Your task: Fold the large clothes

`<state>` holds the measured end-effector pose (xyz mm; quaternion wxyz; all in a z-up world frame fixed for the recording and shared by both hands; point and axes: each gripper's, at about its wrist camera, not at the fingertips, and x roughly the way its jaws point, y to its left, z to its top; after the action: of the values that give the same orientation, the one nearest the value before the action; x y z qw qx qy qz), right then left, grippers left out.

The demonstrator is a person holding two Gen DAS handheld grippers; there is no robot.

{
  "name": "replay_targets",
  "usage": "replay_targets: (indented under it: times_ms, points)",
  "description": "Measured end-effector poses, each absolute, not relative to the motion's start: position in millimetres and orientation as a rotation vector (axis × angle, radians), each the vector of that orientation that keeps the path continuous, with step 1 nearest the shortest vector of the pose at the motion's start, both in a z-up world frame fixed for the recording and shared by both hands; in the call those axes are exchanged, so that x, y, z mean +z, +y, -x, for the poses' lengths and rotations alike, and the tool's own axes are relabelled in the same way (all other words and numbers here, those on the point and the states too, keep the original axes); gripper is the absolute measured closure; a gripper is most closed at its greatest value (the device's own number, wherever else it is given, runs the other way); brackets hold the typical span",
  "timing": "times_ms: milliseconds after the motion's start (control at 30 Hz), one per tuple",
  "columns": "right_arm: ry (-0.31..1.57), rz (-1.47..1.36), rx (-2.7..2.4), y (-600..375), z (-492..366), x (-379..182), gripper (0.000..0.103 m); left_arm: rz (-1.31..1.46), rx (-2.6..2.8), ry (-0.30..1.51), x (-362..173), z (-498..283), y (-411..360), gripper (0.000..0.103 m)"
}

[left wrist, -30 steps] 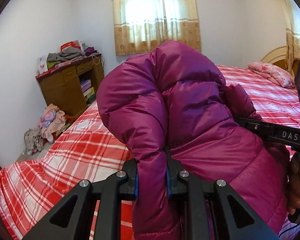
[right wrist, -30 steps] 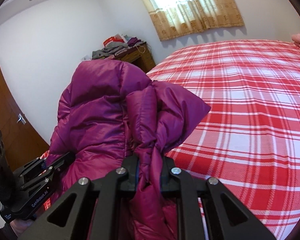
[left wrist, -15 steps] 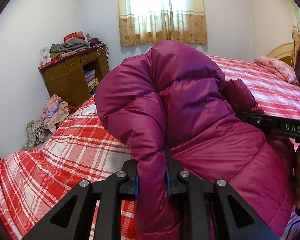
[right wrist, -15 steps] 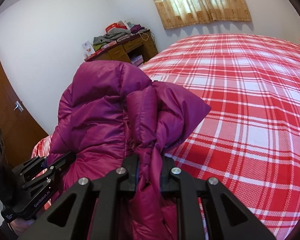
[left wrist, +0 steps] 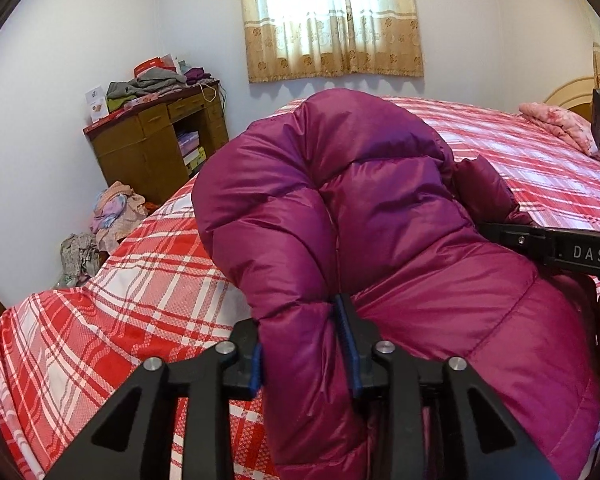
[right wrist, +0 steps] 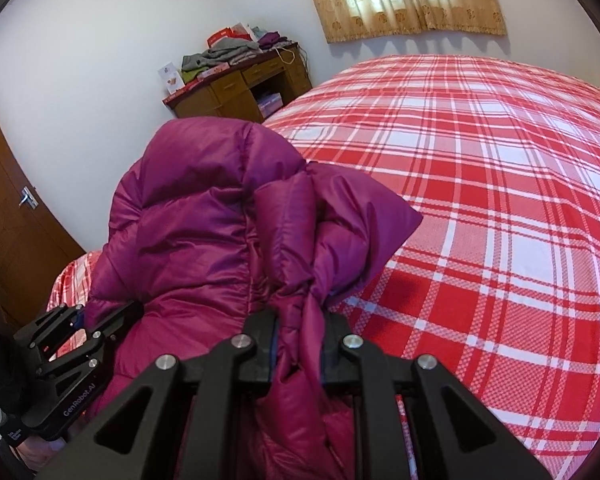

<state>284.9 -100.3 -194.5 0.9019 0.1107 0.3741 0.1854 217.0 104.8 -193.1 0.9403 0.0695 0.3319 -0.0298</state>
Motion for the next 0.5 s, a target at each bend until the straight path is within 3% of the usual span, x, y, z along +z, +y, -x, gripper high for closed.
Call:
replay_targets:
  times_ms: [200,367,500]
  points:
    - [0.792,-0.235,0.367,-99.7,-287.9,-203.0,0.082,-0.133,-0.035,0.681,-200.3,-219.2,109.0,0.053]
    - [0.808,-0.232,0.346,-99.8,-289.1,-209.5,0.07,-0.112,0.029,0.683,-204.3,-222.3,117.9,0.023]
    - [0.81,-0.216,0.326,-97.9,-290.0,-214.2,0.066,-0.074,0.03,0.687,-208.0,-224.4,125.0,0.021]
